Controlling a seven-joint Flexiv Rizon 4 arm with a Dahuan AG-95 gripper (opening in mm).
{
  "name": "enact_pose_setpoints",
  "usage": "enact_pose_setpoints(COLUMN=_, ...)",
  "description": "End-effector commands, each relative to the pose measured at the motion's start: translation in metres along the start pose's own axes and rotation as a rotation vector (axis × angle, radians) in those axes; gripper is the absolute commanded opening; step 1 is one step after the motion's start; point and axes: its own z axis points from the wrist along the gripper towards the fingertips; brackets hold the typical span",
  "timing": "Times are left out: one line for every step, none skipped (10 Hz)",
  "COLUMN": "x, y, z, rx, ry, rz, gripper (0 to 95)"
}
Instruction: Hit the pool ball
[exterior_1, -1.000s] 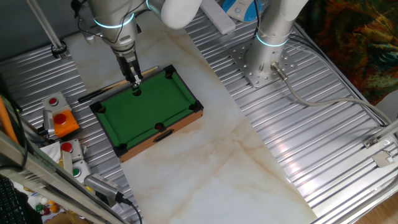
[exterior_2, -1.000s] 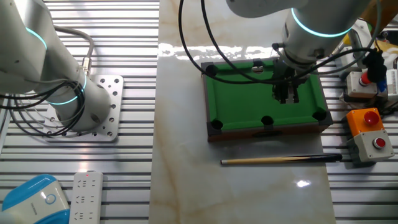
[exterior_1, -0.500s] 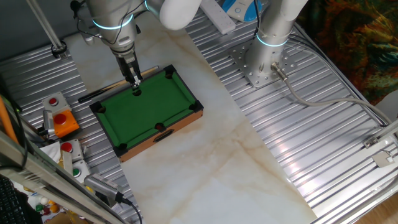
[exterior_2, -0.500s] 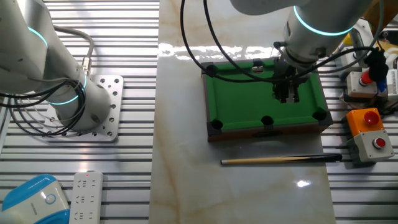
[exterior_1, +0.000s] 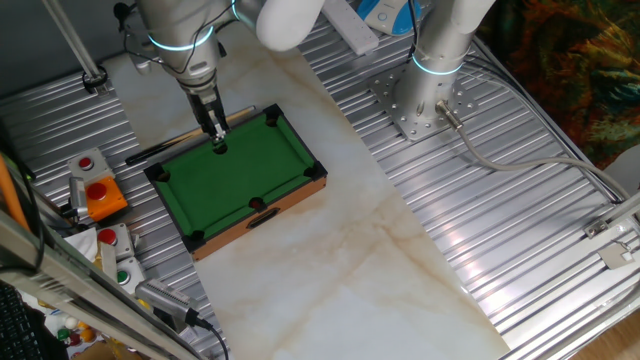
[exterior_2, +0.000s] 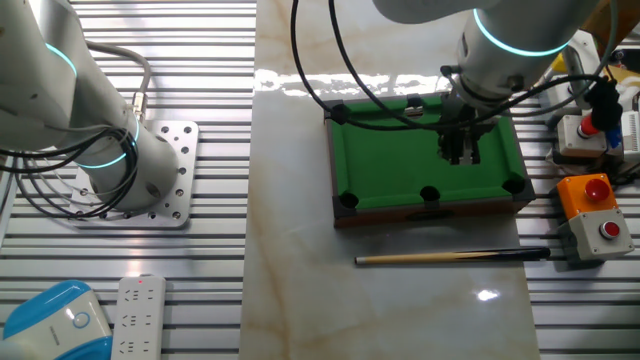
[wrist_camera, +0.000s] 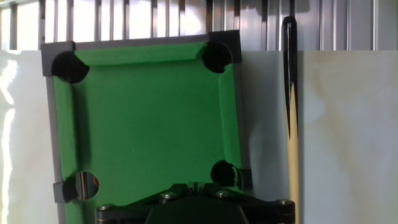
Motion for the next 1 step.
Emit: enact_pose_setpoints(x=-0.0008, y=0.0004, z=0.0009, rx=0.001, ry=-0.006, rz=-0.005, gripper=0.0)
